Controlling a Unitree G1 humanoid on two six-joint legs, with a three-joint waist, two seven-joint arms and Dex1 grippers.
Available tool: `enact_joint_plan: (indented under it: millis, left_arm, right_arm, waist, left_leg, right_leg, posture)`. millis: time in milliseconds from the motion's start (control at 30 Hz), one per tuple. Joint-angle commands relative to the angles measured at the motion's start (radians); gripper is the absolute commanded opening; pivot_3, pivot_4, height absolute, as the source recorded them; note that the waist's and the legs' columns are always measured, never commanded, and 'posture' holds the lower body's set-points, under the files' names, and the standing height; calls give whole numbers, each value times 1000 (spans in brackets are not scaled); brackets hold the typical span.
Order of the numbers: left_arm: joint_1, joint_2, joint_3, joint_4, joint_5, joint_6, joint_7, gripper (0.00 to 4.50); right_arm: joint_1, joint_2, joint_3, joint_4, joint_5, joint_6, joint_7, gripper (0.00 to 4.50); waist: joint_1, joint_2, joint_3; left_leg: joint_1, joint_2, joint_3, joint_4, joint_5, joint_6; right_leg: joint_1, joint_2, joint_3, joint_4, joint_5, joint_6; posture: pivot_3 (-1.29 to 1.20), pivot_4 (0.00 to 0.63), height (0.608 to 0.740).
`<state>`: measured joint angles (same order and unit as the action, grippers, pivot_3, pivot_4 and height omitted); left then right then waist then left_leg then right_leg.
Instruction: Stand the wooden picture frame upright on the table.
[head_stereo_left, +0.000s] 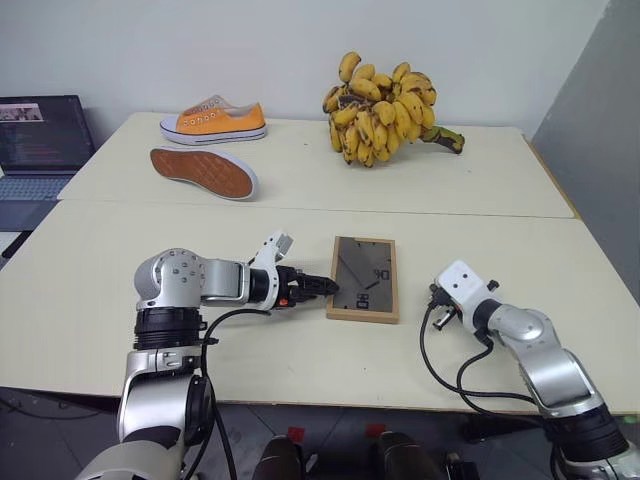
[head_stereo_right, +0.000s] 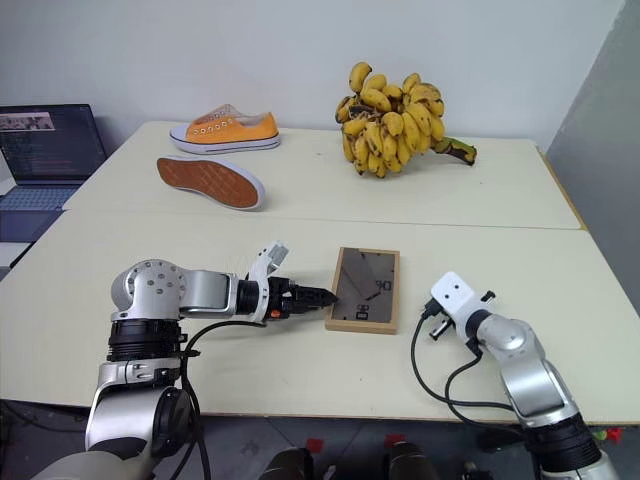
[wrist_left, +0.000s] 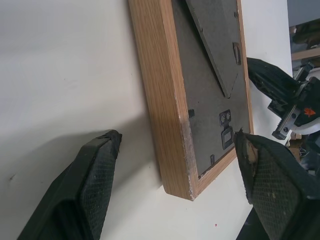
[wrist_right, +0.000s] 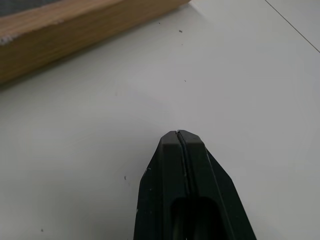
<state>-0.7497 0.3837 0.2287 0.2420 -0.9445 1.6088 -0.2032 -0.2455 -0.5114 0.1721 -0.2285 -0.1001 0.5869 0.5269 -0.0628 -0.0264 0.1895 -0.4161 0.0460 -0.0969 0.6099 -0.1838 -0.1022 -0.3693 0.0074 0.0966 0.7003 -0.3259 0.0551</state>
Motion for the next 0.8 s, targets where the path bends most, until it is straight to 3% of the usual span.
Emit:
enact_joint_plan:
  millis: [33, 800]
  left_arm:
    - [-19, -5, 10, 15, -41, 6, 31, 3842]
    - [-80, -30, 44, 64, -59, 6, 74, 3842]
  right_arm:
    - [-25, 43, 55, -2, -2, 30, 3, 0]
    - [-160, 224, 145, 8, -5, 124, -62, 0]
  waist:
    - [0, 0, 0]
    - [3, 0, 0]
  left_leg:
    - [0, 0, 0, 0, 0, 0]
    - [-2, 0, 0, -1, 0, 0]
  right_leg:
    - [0, 0, 0, 0, 0, 0]
    - [-2, 0, 0, 0, 0, 0]
  posture:
    - [0, 150, 740]
    - [0, 150, 740]
